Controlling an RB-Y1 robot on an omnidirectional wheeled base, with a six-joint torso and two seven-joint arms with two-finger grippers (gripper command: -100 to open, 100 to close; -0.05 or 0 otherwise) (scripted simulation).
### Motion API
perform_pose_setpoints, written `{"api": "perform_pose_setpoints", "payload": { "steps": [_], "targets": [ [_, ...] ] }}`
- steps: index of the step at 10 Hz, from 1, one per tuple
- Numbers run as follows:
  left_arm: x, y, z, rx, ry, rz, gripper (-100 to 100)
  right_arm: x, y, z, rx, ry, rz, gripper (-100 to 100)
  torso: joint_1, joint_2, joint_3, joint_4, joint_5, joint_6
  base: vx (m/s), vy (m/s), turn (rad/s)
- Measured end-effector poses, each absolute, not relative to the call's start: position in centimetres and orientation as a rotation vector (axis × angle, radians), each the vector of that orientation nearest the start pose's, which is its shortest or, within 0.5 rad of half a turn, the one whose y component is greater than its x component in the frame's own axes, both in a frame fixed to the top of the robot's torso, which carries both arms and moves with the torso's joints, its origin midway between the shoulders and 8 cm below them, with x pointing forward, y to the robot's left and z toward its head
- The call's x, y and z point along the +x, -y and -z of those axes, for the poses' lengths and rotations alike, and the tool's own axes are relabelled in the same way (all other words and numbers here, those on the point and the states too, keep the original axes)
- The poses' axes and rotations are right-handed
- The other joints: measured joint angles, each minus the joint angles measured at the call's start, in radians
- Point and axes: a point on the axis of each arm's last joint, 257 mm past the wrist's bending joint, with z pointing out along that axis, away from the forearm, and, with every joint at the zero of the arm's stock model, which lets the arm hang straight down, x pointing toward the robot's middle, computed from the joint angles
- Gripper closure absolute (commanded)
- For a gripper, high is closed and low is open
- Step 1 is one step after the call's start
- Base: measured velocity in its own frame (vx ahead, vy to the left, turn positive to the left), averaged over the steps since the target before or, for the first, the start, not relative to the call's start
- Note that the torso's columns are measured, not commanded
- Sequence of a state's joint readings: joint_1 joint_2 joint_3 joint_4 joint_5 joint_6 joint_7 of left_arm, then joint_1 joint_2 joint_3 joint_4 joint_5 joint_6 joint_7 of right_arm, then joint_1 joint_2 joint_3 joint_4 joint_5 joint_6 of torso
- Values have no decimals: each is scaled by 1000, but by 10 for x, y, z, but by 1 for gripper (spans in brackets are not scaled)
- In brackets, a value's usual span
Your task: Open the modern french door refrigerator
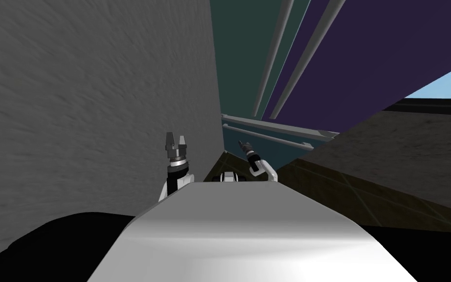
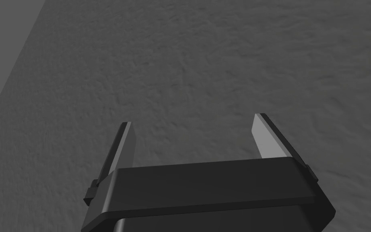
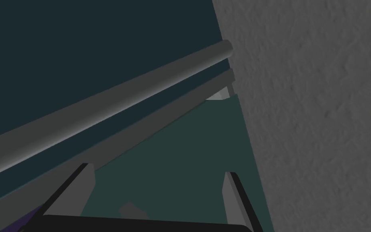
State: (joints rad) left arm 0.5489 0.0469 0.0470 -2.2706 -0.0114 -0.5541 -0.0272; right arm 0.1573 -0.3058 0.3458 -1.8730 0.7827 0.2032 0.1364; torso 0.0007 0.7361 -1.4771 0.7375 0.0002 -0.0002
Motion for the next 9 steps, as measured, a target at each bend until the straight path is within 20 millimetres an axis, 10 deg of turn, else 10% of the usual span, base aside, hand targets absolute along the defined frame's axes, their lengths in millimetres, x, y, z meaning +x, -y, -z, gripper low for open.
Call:
{"api": "perform_pose_setpoints", "payload": {
  "steps": [9],
  "targets": [
    [331,-292,-16,-597,-663,1210,0,488,199,270,83,-1745,-85,-100,-1,2,1,1,0,0,45,22,37]
  ]
}}
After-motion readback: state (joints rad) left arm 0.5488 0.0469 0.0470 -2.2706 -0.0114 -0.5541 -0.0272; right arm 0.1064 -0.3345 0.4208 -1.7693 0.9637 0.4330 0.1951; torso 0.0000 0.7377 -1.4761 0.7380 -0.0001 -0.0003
